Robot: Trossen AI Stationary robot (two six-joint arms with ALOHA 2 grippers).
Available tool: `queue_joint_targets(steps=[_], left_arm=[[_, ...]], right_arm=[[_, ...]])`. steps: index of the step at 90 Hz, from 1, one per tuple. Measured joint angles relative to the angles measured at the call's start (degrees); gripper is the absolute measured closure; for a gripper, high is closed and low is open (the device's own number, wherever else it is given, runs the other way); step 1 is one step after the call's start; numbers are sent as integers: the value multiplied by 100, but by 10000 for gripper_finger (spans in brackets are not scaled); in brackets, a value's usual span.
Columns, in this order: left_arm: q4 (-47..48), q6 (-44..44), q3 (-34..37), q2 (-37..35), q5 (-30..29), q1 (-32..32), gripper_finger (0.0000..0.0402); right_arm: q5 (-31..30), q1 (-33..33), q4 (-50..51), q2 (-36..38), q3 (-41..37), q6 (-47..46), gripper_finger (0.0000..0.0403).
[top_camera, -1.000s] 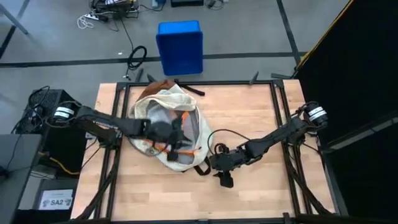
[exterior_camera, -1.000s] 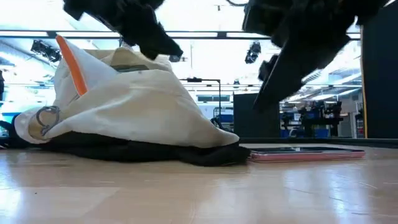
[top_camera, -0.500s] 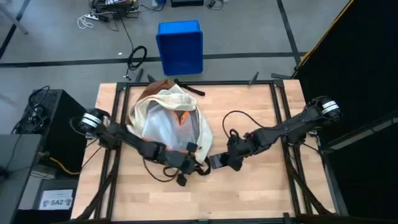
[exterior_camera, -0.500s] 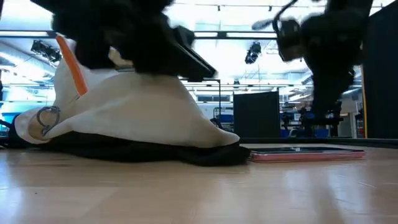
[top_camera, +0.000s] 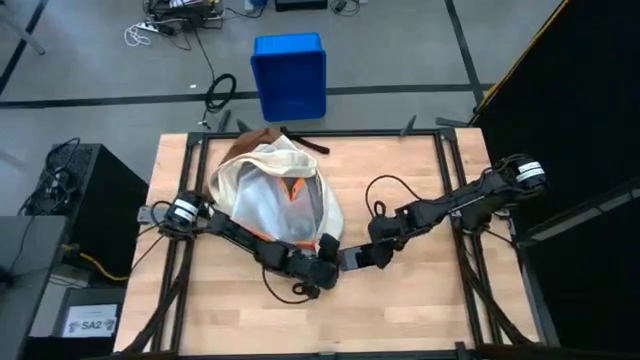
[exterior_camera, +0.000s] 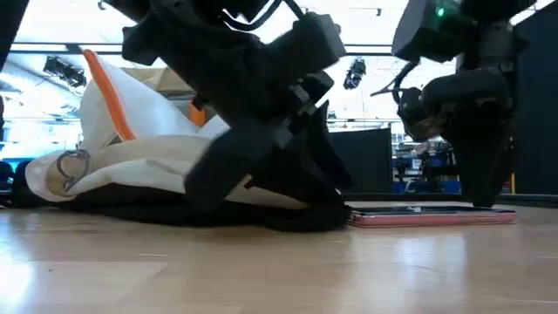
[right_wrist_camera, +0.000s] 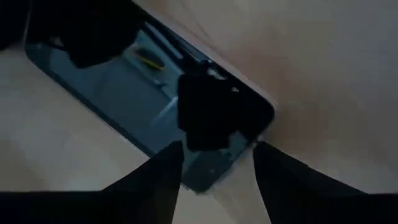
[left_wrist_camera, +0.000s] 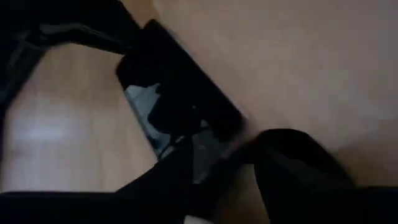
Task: Unpack backpack
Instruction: Put the pink cellphone into the white backpack
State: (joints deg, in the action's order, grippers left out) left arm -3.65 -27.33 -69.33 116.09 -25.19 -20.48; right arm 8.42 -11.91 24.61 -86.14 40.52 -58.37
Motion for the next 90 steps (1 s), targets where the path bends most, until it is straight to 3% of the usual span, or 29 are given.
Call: queue_joint_targets(steps=[16,27,73,90], left_arm=[[39,-249,-36,54,-253,56,204],[132,-264,-45,96,-278,56,190],[540,99,-21,-440,-325,-149,188],[419,393,45,-439,-354,-121,188]], right_arm=[[627,100,-1545,10,-610,-167,225],[713,117,-2308,2,-838,-332,225],[632,63,-4540,-14,-841,-40,256],[554,67,-4817,-14,-842,2,264]])
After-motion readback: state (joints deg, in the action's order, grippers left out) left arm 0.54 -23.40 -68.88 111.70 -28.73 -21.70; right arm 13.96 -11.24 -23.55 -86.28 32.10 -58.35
